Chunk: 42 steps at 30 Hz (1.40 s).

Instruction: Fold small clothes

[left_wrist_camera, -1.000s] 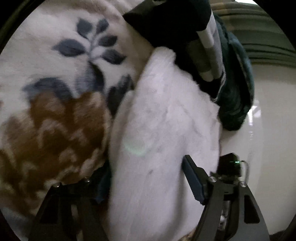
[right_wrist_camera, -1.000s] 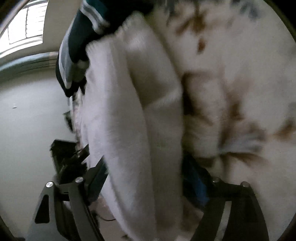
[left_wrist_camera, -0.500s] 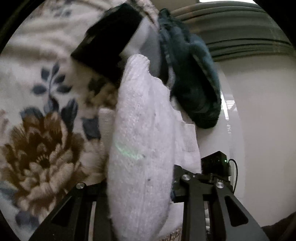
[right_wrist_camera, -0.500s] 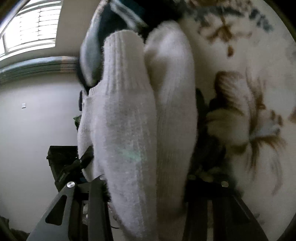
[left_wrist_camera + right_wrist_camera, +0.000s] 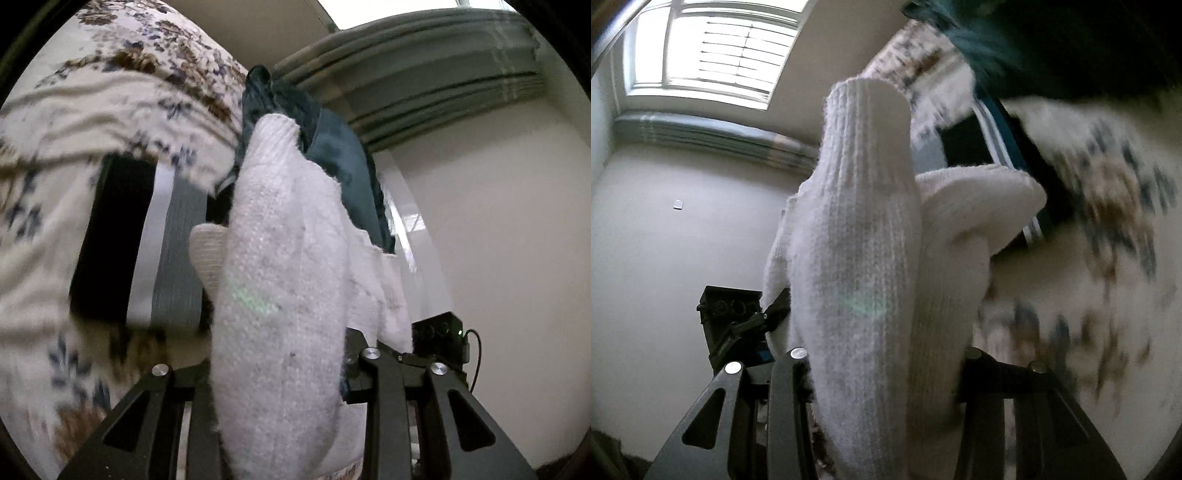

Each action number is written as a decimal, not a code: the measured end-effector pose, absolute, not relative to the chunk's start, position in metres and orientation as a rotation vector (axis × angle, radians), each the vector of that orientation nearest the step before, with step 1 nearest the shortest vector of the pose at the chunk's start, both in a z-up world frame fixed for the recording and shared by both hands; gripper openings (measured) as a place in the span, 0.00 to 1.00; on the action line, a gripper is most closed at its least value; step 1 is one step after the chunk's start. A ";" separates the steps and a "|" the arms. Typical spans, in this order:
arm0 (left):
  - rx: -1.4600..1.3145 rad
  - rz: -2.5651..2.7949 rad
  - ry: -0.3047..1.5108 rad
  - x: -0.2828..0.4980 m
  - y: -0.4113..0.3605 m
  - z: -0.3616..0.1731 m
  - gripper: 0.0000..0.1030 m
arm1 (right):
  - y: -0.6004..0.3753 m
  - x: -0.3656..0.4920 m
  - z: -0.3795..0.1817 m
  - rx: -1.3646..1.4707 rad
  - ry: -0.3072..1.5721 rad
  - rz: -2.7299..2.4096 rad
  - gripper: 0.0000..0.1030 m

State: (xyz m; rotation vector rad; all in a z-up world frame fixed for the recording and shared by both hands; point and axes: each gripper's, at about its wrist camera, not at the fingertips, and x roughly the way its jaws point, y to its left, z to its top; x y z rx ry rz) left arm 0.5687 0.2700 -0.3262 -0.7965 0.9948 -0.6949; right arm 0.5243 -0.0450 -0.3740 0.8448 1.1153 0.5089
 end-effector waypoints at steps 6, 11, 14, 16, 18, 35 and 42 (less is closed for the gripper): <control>-0.764 -0.638 1.050 0.673 0.275 -0.374 0.26 | -0.044 0.656 -0.400 0.833 1.128 0.498 0.43; -0.689 -0.585 1.158 0.700 0.275 -0.444 0.26 | -0.039 0.721 -0.474 0.803 1.239 0.472 0.43; -0.760 -0.565 1.184 0.704 0.284 -0.467 0.31 | -0.043 0.737 -0.514 0.816 1.288 0.445 0.43; -0.810 -0.561 1.183 0.702 0.293 -0.469 0.34 | -0.047 0.742 -0.527 0.839 1.300 0.437 0.52; -0.797 -0.544 1.176 0.694 0.300 -0.461 0.37 | -0.053 0.741 -0.525 0.853 1.315 0.405 0.59; -0.287 -0.155 1.149 0.611 0.294 -0.448 0.40 | -0.032 0.625 -0.484 0.348 1.269 0.031 0.61; -0.149 -0.021 1.103 0.589 0.273 -0.410 0.74 | -0.011 0.611 -0.444 0.148 1.183 -0.098 0.91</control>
